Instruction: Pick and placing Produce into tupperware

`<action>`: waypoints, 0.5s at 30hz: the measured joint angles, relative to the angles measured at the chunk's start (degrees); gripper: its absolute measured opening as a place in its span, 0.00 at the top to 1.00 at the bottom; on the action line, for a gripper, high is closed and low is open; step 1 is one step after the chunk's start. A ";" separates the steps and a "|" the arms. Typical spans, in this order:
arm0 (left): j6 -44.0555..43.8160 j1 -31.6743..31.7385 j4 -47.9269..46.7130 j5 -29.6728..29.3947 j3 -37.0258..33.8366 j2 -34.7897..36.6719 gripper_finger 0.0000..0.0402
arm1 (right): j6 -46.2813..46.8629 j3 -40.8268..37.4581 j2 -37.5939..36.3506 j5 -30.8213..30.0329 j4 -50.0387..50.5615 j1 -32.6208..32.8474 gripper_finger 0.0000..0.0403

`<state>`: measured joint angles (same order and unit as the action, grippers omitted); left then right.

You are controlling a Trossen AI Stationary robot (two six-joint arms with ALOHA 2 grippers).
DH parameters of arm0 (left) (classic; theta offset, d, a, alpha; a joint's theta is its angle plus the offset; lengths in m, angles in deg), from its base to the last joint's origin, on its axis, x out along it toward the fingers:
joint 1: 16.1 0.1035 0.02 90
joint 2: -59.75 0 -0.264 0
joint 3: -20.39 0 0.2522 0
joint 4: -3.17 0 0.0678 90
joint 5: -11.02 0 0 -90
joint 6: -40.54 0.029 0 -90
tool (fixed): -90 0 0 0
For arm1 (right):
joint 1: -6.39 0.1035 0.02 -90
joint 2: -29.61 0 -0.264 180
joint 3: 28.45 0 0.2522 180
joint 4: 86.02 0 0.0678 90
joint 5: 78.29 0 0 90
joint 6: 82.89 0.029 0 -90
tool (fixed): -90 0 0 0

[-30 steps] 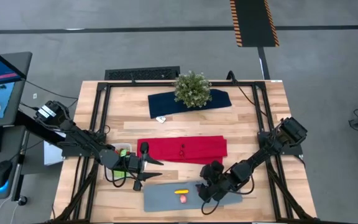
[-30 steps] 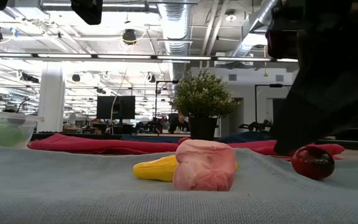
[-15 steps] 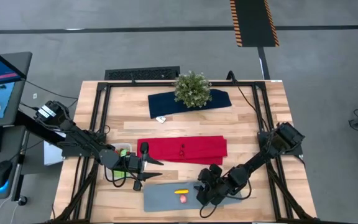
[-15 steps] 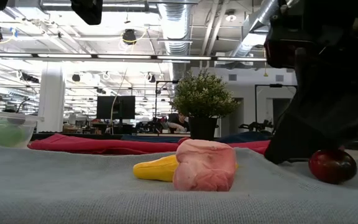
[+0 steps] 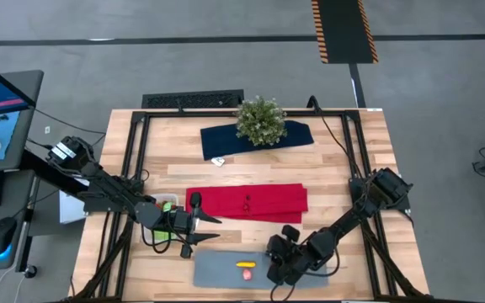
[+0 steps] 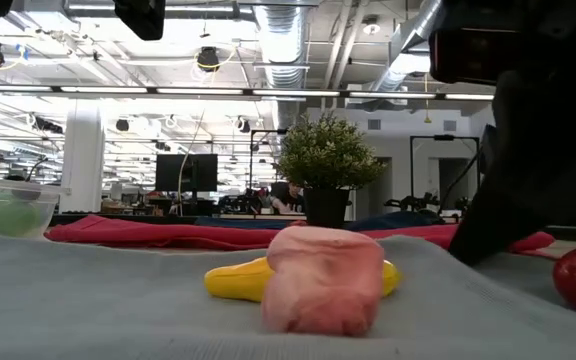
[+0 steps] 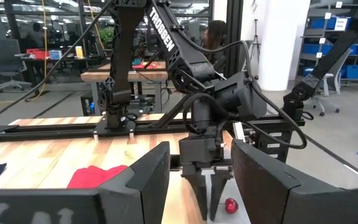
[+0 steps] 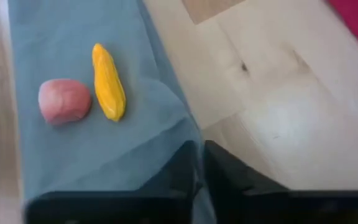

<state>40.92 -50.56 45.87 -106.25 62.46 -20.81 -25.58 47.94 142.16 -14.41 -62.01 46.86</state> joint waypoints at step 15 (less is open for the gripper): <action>0.11 0.00 0.00 -0.07 0.00 -0.02 0.60 | -1.89 0.00 -0.13 -0.84 0.23 -0.11 0.95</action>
<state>41.03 -50.57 45.87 -106.31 62.46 -20.83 -27.47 47.94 142.03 -15.25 -61.78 46.75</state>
